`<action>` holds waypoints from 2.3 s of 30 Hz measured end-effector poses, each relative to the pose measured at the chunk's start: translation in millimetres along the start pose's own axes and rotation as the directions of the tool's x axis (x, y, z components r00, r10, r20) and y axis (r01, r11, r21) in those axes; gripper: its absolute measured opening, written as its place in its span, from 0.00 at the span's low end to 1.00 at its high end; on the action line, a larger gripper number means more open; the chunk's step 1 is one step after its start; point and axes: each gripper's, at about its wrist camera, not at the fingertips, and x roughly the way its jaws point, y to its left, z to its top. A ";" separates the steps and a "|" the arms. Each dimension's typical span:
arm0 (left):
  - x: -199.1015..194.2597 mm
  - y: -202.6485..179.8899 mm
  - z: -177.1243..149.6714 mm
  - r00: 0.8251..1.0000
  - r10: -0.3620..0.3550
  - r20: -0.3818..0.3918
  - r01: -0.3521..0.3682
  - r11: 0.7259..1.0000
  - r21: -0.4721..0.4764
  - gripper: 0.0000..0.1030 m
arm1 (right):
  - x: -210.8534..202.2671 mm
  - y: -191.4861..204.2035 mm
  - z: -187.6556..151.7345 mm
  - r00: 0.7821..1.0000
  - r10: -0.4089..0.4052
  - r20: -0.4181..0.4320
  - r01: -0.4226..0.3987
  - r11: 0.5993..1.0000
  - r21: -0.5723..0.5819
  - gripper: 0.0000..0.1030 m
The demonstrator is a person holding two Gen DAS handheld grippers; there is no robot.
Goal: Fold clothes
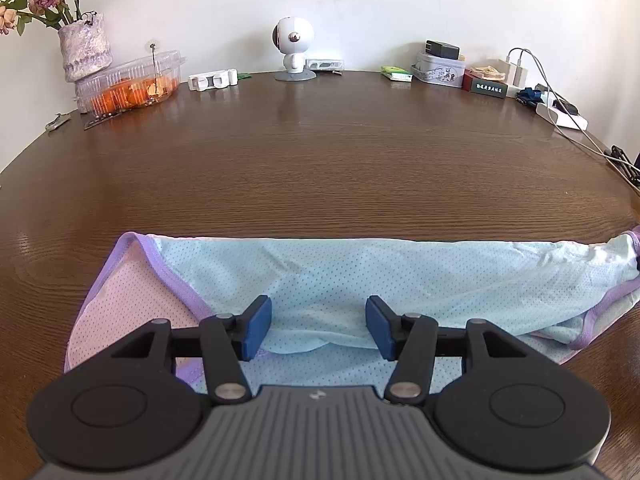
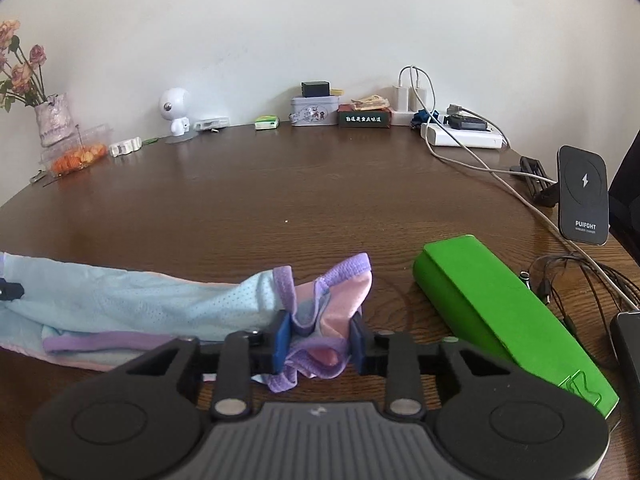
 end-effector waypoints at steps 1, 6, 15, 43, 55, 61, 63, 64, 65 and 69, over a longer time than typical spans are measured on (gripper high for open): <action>0.0 0.2 -0.4 1.000 -0.003 0.002 0.003 1.000 0.000 0.53 | -0.6 -1.6 1.0 1.000 0.004 -0.004 -0.004 1.000 0.013 0.11; -8.7 2.1 1.1 0.999 -0.025 0.023 0.025 0.999 -0.023 0.54 | -24.3 14.0 16.2 0.998 0.014 0.068 -0.012 1.000 -0.028 0.08; -72.0 16.2 1.4 0.986 -0.035 0.165 0.049 0.996 -0.080 0.60 | -9.6 161.0 8.4 0.976 0.209 0.063 -0.181 0.937 -0.299 0.08; -74.3 62.2 -58.9 0.938 0.347 0.024 -0.329 0.906 -0.267 0.65 | 28.1 226.3 104.4 0.804 0.568 -0.174 -0.576 0.674 -0.463 0.42; -68.1 68.9 -59.1 0.959 0.283 -0.016 -0.270 0.896 -0.353 0.13 | 127.4 417.2 92.0 0.657 0.524 -0.542 -0.745 0.336 -0.577 0.26; -46.4 85.8 -27.3 0.967 0.256 0.012 -0.234 0.902 -0.363 0.06 | 137.9 410.7 95.9 0.772 0.476 -0.420 -0.626 0.455 -0.634 0.03; -34.1 90.5 -10.4 0.966 0.257 0.027 -0.232 0.908 -0.349 0.06 | 147.7 398.1 109.7 0.816 0.443 -0.372 -0.574 0.543 -0.613 0.03; -24.7 92.7 0.1 0.966 0.258 0.032 -0.232 0.912 -0.338 0.06 | 154.2 390.2 118.8 0.835 0.423 -0.353 -0.549 0.592 -0.590 0.03; -14.4 94.1 11.3 0.968 0.249 0.035 -0.223 0.916 -0.334 0.06 | 161.3 381.0 129.8 0.852 0.402 -0.335 -0.523 0.642 -0.560 0.03; 28.9 89.4 58.5 0.980 0.191 0.049 -0.166 0.934 -0.316 0.06 | 187.0 332.1 171.0 0.900 0.334 -0.281 -0.430 0.788 -0.440 0.03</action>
